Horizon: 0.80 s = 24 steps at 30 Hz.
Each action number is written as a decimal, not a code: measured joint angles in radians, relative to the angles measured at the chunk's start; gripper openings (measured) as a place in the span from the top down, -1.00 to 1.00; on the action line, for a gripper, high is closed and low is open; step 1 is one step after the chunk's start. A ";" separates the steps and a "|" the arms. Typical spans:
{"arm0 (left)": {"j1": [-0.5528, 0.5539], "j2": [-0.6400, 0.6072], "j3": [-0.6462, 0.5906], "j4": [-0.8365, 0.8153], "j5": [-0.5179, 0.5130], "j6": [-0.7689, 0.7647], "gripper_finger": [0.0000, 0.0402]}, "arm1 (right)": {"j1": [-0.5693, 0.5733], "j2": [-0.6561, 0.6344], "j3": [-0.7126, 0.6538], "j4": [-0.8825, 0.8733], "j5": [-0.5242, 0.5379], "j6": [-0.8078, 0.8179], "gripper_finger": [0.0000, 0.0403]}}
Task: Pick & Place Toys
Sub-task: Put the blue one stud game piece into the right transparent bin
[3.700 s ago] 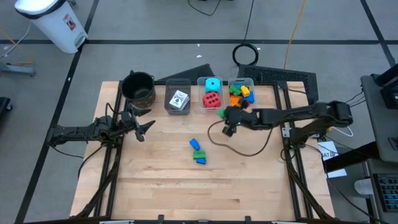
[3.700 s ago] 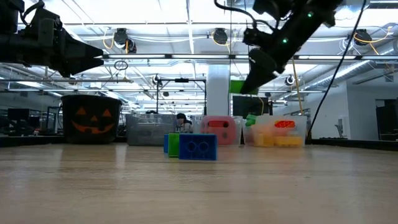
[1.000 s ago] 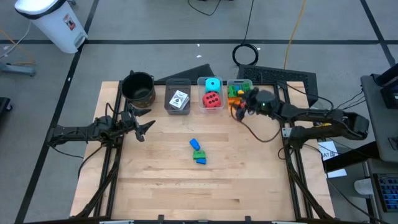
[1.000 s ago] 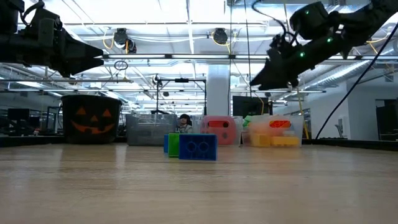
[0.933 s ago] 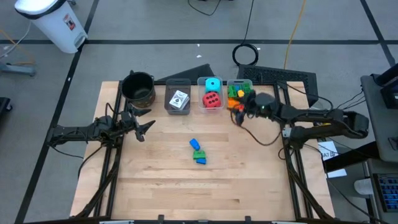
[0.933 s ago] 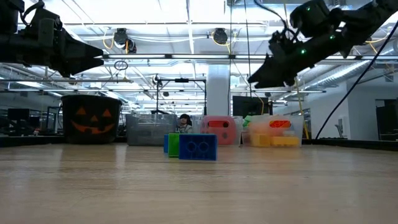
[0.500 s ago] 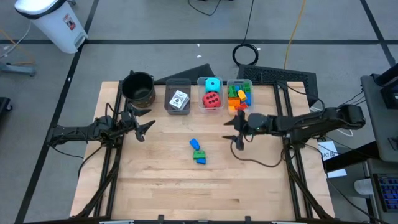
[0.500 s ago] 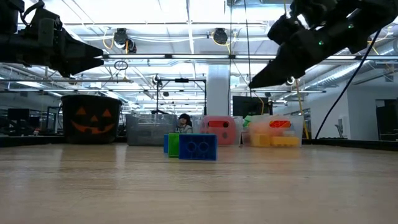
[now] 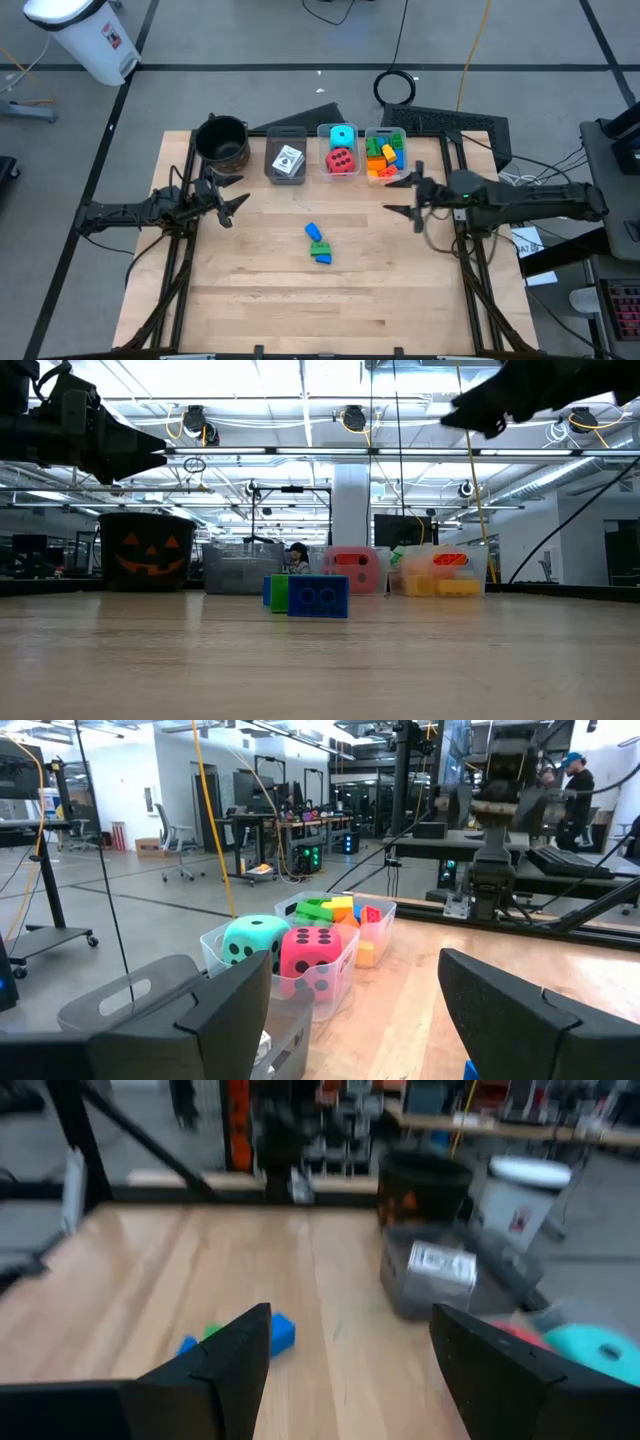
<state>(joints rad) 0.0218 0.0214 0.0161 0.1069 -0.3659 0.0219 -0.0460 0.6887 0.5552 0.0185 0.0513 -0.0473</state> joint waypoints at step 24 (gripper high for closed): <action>0.000 0.000 0.000 0.000 0.000 0.000 -0.45 | 0.000 -0.383 0.000 -0.504 0.103 0.042 -0.24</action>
<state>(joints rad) 0.0218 0.0216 0.0159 0.1066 -0.3659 0.0219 -0.0461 0.3056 0.5552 -0.4860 0.1546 -0.0058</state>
